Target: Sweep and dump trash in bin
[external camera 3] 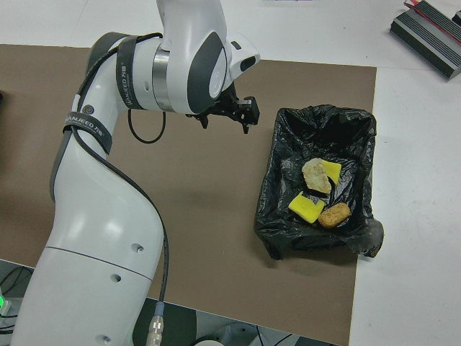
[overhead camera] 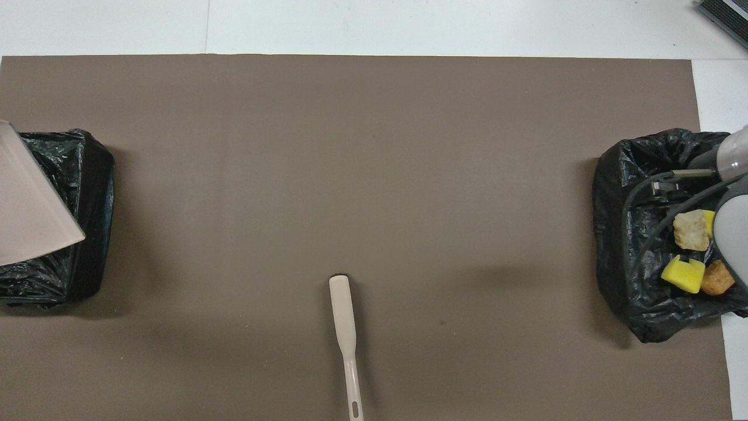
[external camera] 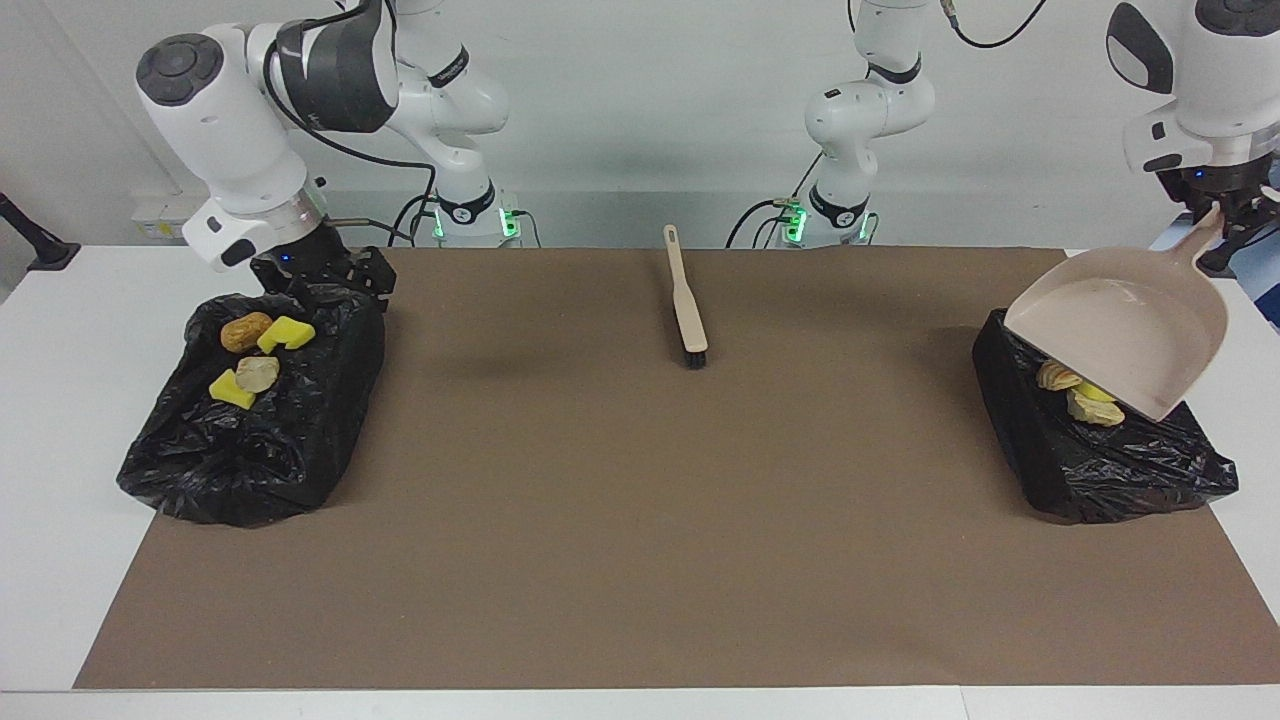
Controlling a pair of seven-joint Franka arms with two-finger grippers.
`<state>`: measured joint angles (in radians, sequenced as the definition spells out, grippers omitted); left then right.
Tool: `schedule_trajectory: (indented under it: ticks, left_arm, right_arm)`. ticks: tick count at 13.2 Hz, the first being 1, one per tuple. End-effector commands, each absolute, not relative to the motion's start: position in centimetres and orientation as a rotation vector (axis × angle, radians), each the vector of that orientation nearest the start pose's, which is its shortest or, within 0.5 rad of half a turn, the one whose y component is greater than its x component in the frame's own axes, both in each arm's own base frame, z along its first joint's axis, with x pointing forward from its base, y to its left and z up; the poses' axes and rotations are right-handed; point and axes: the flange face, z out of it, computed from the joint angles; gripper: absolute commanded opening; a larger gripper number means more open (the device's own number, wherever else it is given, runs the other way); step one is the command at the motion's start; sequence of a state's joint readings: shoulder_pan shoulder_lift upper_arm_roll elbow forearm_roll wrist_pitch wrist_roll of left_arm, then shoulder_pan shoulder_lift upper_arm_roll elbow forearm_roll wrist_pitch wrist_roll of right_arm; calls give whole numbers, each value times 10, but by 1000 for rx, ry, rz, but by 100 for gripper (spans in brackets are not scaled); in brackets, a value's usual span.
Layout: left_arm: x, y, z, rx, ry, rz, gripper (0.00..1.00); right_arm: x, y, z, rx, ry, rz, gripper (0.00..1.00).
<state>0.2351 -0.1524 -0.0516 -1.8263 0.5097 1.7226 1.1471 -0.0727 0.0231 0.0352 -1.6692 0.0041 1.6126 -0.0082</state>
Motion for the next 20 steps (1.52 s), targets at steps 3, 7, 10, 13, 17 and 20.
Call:
schedule_trajectory:
  ticks: [3, 7, 10, 13, 17, 20]
  left_arm:
    - [512, 40, 560, -2679, 1040, 219, 0]
    - [525, -60, 519, -2906, 661, 139, 0]
    - [532, -140, 500, -3037, 345, 2, 0]
    - [526, -201, 481, -3107, 248, 8, 0]
    - [521, -321, 408, -3143, 71, -40, 0]
    - [522, -361, 381, -3171, 23, -59, 0]
  right_arm:
    - [550, -23, 627, -3128, 76, 103, 100]
    - [547, -14, 631, -3127, 49, 84, 100]
    - [547, -15, 631, -3127, 56, 84, 100]
    - [547, -15, 631, -3127, 52, 84, 100]
    - [553, -15, 633, -3128, 50, 22, 100]
    - [553, -14, 633, -3128, 50, 24, 100]
